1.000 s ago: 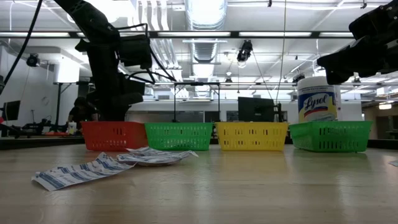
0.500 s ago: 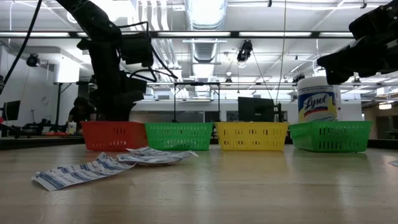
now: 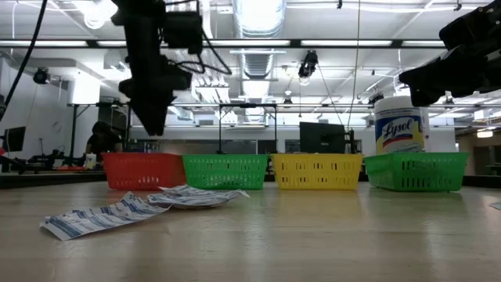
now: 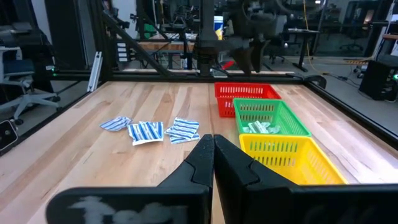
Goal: Pick & Place First Aid Supplies
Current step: Put the blue bandage into the red bin
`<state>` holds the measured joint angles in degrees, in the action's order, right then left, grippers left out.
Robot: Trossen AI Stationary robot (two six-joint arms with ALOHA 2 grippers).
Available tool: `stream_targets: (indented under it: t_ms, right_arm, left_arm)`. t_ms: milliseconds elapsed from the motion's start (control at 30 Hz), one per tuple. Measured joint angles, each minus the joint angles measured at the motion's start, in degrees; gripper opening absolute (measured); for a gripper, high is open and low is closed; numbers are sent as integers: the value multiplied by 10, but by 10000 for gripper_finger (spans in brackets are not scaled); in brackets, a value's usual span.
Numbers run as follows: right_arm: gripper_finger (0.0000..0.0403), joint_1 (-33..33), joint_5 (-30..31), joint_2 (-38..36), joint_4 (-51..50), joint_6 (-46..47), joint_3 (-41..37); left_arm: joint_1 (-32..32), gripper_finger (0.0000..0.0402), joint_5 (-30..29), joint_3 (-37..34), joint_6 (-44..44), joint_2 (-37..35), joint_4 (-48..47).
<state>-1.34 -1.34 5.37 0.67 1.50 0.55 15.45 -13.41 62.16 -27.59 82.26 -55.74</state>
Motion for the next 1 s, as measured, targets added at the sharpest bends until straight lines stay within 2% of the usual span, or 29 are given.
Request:
stream_targets:
  t_ms: [267, 433, 767, 1000]
  right_arm:
    - [8, 0, 0, 0, 0, 0, 0]
    - [8, 0, 0, 0, 0, 0, 0]
    - [8, 0, 0, 0, 0, 0, 0]
    - [8, 0, 0, 0, 0, 0, 0]
  left_arm:
    - [-66, 172, 39, 32, -62, 0, 3]
    - [-133, 172, 60, 32, -151, 0, 3]
    - [-280, 172, 61, 32, -338, 5, 24]
    - [-353, 172, 46, 32, -366, 46, 86]
